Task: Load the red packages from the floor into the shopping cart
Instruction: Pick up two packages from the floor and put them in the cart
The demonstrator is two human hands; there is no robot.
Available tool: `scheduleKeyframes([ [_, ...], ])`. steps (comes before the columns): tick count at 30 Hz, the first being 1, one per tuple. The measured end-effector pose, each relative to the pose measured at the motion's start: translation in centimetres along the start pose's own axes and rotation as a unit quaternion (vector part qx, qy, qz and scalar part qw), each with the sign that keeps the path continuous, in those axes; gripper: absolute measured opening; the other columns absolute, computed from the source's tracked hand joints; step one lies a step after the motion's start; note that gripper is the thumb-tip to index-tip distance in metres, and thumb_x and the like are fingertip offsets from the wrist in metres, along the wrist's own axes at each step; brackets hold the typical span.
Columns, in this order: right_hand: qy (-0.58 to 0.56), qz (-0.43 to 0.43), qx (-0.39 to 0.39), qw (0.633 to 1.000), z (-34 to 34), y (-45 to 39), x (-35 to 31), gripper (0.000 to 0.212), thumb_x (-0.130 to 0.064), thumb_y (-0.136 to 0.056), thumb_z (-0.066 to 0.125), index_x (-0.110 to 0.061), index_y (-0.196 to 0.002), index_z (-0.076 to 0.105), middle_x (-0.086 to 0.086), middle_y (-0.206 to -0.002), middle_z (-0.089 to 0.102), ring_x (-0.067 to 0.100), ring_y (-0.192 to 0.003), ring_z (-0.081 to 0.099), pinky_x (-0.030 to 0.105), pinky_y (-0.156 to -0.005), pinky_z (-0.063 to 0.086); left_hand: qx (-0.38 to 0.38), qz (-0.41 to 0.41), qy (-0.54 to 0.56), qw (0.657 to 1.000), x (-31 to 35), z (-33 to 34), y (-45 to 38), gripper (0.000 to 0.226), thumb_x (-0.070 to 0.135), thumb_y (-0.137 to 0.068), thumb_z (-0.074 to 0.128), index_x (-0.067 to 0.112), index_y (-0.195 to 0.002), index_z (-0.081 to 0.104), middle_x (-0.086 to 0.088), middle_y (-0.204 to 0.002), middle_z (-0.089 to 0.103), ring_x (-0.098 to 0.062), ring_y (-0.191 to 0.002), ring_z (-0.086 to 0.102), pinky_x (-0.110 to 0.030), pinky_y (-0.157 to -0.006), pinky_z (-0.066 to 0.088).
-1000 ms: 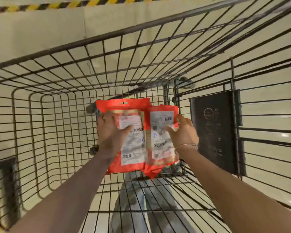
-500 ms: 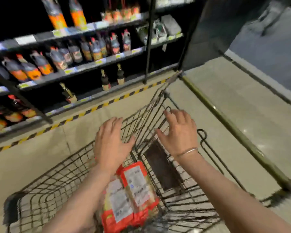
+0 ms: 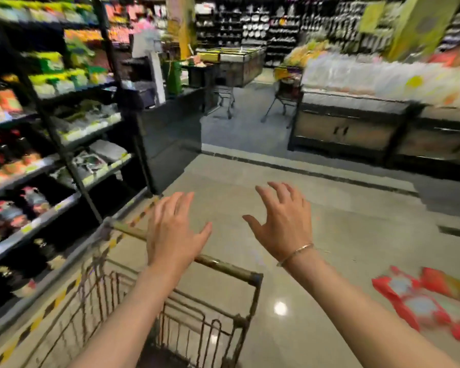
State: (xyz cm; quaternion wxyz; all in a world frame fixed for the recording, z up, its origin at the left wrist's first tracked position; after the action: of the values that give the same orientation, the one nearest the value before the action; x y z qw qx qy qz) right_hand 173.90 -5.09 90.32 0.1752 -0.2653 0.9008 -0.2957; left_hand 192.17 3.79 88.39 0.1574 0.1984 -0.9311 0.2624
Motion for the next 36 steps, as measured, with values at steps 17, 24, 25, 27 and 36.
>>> scheduleKeyframes([
  [17, 0.252, 0.33, 0.061, 0.908, -21.7, 16.2, 42.2, 0.055, -0.044, -0.071, 0.08, -0.015, -0.115, 0.067, 0.013, -0.12, 0.064, 0.04, -0.112, 0.056, 0.051, -0.092, 0.047, -0.168, 0.332, 0.178, 0.911, 45.4, 20.7, 5.8, 0.073, 0.058, -0.072, 0.05, 0.013, -0.127, 0.061, -0.01, -0.127, 0.061, -0.033, -0.118, 0.056, -0.045, -0.095, 0.048],
  [24, 0.319, 0.453, 0.059, 0.83, -26.6, 24.3, 50.6, 0.057, -0.045, -0.072, 0.079, -0.015, -0.118, 0.066, 0.013, -0.119, 0.064, 0.042, -0.113, 0.054, 0.052, -0.094, 0.046, -0.249, 0.428, 0.196, 0.846, 58.5, 26.7, 9.6, 0.066, 0.046, -0.078, 0.069, 0.02, -0.136, 0.052, -0.005, -0.139, 0.053, -0.027, -0.13, 0.044, -0.042, -0.107, 0.036],
  [25, 0.325, 0.465, 0.064, 0.821, -27.0, 25.0, 51.3, 0.056, -0.043, -0.071, 0.08, -0.015, -0.118, 0.066, 0.013, -0.119, 0.064, 0.042, -0.112, 0.055, 0.053, -0.094, 0.046, -0.257, 0.441, 0.198, 0.837, 60.1, 27.4, 10.0, 0.066, 0.047, -0.078, 0.068, 0.02, -0.137, 0.051, -0.004, -0.139, 0.052, -0.027, -0.13, 0.043, -0.042, -0.106, 0.037],
  [27, 0.338, 0.484, 0.074, 0.804, -27.6, 26.0, 52.8, 0.054, -0.042, -0.07, 0.081, -0.015, -0.115, 0.067, 0.013, -0.117, 0.065, 0.041, -0.11, 0.056, 0.053, -0.094, 0.047, -0.27, 0.463, 0.198, 0.821, 63.2, 28.8, 10.5, 0.067, 0.05, -0.08, 0.065, 0.022, -0.139, 0.048, -0.003, -0.141, 0.05, -0.027, -0.132, 0.041, -0.042, -0.107, 0.036],
  [36, 0.376, 0.557, 0.093, 0.735, -29.8, 30.3, 58.0, 0.055, -0.046, -0.07, 0.071, -0.014, -0.115, 0.067, 0.014, -0.115, 0.066, 0.042, -0.106, 0.059, 0.053, -0.091, 0.047, -0.333, 0.528, 0.22, 0.75, 73.6, 33.8, 14.0, 0.067, 0.05, -0.082, 0.061, 0.026, -0.142, 0.042, 0.0, -0.146, 0.044, -0.025, -0.134, 0.037, -0.044, -0.109, 0.035],
])
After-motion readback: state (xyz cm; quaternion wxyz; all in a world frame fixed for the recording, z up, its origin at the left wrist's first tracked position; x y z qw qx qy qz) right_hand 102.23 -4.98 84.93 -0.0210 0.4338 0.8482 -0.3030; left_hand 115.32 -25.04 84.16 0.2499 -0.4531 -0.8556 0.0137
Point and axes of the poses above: each hand's wrist, its own y-axis away from the middle knuckle, its own z-axis out of the palm, x = y × z, the point moved 6 cm from there along -y, towards the middle knuckle
